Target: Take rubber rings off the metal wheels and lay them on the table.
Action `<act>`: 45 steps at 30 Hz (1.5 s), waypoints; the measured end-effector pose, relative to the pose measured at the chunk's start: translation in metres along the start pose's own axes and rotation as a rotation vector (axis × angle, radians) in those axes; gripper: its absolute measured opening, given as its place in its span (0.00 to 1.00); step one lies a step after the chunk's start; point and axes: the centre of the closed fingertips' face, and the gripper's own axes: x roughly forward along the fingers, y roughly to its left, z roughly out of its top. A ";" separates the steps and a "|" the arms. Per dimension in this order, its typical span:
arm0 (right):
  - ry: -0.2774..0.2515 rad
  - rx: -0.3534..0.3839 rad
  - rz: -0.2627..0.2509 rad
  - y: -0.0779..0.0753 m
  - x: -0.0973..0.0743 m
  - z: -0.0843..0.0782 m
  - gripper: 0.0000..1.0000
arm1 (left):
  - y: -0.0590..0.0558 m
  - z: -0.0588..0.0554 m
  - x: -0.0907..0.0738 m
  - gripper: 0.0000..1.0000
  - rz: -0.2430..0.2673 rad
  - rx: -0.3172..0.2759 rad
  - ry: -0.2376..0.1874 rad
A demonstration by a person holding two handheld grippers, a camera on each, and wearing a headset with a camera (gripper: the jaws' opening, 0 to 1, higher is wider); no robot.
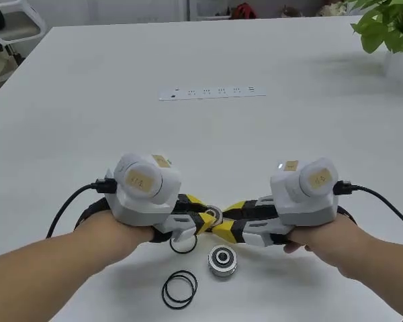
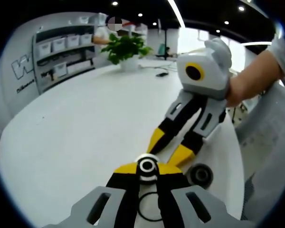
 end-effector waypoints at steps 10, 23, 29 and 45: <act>-0.010 0.045 0.002 -0.002 -0.003 -0.002 0.08 | 0.001 -0.001 -0.001 0.13 0.007 -0.006 0.000; -0.047 0.187 -0.004 -0.005 -0.006 -0.003 0.00 | 0.001 0.000 -0.001 0.13 0.013 -0.005 -0.003; -0.064 0.234 -0.002 -0.006 -0.007 -0.002 0.00 | 0.001 -0.001 -0.002 0.13 0.013 -0.006 -0.004; -0.083 0.306 0.002 -0.008 -0.010 -0.003 0.00 | -0.002 -0.002 -0.004 0.12 0.013 -0.002 0.000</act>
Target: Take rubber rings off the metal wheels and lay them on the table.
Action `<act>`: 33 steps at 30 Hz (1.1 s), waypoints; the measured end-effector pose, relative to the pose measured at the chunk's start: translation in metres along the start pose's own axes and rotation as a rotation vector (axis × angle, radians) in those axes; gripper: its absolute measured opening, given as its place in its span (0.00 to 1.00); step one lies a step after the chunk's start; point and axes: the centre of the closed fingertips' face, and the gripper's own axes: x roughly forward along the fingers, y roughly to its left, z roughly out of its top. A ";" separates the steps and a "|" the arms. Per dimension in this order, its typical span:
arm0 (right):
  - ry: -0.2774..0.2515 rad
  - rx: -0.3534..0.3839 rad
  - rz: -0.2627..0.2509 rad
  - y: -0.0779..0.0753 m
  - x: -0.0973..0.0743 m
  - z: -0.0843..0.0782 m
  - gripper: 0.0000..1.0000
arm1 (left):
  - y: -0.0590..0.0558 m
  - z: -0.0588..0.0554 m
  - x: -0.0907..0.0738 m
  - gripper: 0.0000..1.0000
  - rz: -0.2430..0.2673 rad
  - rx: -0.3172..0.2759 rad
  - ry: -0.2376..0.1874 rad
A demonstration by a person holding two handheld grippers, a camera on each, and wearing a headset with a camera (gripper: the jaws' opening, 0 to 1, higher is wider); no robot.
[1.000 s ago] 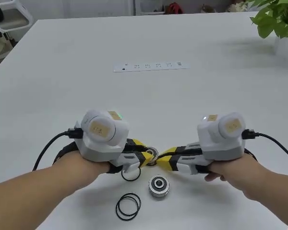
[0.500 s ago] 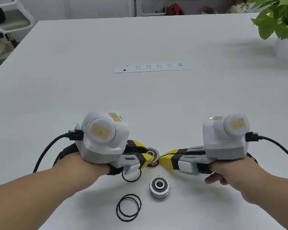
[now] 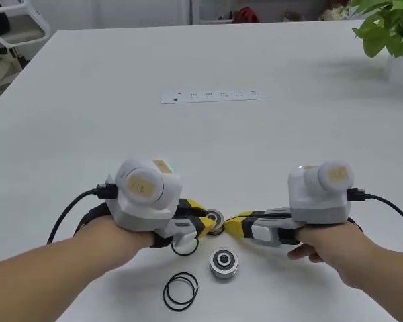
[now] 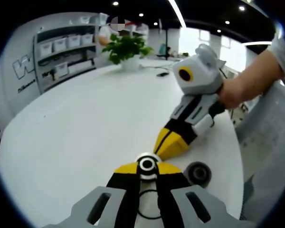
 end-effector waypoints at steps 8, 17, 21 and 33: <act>-0.061 0.085 0.002 -0.003 -0.003 0.012 0.00 | -0.001 0.000 0.000 0.12 0.004 0.005 0.006; -0.069 0.081 0.020 0.002 -0.002 0.015 0.00 | 0.000 -0.001 0.000 0.12 0.009 0.007 0.012; -0.061 0.076 0.020 0.003 -0.002 0.015 0.00 | -0.001 -0.001 0.000 0.12 0.011 0.010 0.013; -0.049 0.037 0.034 0.009 0.000 0.017 0.00 | -0.001 -0.001 0.000 0.12 0.012 0.015 0.013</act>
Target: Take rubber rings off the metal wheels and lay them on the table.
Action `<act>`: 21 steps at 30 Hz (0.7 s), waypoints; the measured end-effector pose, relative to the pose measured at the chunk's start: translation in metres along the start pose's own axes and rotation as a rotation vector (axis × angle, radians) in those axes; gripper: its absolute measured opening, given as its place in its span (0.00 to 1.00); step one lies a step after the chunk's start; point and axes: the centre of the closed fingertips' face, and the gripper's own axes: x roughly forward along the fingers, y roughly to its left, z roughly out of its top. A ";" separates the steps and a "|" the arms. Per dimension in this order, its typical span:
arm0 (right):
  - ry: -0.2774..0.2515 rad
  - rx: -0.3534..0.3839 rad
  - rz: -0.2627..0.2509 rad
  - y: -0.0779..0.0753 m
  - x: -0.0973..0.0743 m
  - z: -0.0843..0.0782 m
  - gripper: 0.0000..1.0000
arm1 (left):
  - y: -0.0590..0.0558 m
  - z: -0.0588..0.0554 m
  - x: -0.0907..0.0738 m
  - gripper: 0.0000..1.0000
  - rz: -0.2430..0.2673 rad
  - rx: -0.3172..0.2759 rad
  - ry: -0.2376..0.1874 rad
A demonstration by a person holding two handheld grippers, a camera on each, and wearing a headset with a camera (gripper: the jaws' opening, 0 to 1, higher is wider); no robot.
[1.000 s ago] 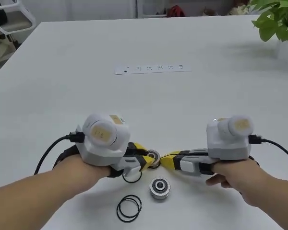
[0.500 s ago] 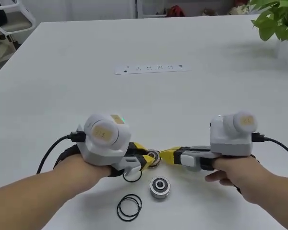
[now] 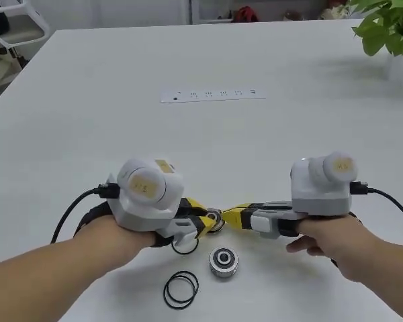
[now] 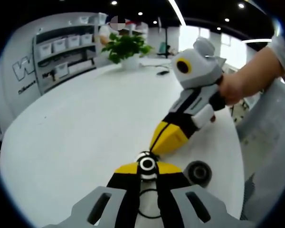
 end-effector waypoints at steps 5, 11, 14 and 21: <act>0.007 -0.008 0.016 0.005 0.003 -0.001 0.00 | 0.000 0.000 0.000 0.12 0.000 -0.002 -0.002; -0.001 0.002 0.036 0.009 0.005 0.000 0.00 | 0.000 0.000 0.000 0.12 0.002 -0.005 -0.003; -0.022 0.010 0.070 0.017 0.006 0.005 0.00 | 0.000 0.000 0.000 0.12 0.002 -0.005 -0.002; -0.012 0.019 0.050 0.010 0.004 0.001 0.00 | 0.000 0.001 0.001 0.12 0.001 0.001 -0.012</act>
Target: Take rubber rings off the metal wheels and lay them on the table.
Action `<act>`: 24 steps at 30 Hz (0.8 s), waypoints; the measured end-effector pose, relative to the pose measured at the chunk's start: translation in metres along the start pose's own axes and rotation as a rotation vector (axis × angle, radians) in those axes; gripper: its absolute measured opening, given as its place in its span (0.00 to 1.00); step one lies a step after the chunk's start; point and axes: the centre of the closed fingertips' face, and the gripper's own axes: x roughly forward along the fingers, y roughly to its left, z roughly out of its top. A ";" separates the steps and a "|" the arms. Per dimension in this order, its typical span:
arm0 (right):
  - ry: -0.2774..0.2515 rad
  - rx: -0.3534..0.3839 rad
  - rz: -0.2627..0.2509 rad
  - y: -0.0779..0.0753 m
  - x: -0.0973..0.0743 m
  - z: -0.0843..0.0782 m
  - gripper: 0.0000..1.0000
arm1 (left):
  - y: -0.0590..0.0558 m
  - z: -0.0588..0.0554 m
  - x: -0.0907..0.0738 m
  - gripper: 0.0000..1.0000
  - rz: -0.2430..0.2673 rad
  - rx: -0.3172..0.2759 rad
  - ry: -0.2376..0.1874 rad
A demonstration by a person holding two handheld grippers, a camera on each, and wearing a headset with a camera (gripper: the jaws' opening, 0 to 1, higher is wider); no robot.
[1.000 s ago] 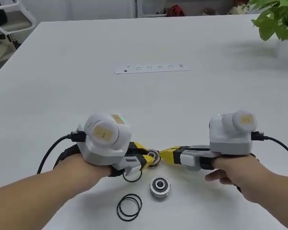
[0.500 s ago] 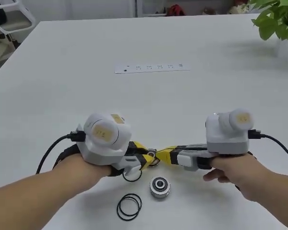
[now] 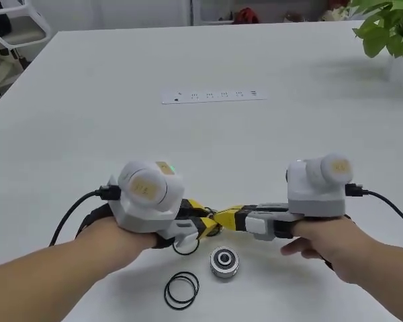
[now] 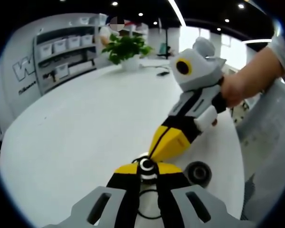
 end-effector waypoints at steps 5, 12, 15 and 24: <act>0.003 0.007 -0.006 -0.002 -0.002 -0.002 0.00 | -0.001 0.001 0.000 0.13 -0.015 0.009 -0.004; 0.002 0.020 -0.006 -0.002 -0.002 -0.002 0.00 | -0.002 0.001 -0.002 0.16 -0.025 0.019 0.002; 0.001 0.021 -0.008 -0.002 -0.003 -0.002 0.00 | -0.006 -0.001 -0.004 0.22 -0.044 0.020 0.006; 0.001 0.022 -0.012 -0.001 -0.003 -0.001 0.00 | -0.007 0.002 -0.021 0.30 -0.045 0.005 -0.024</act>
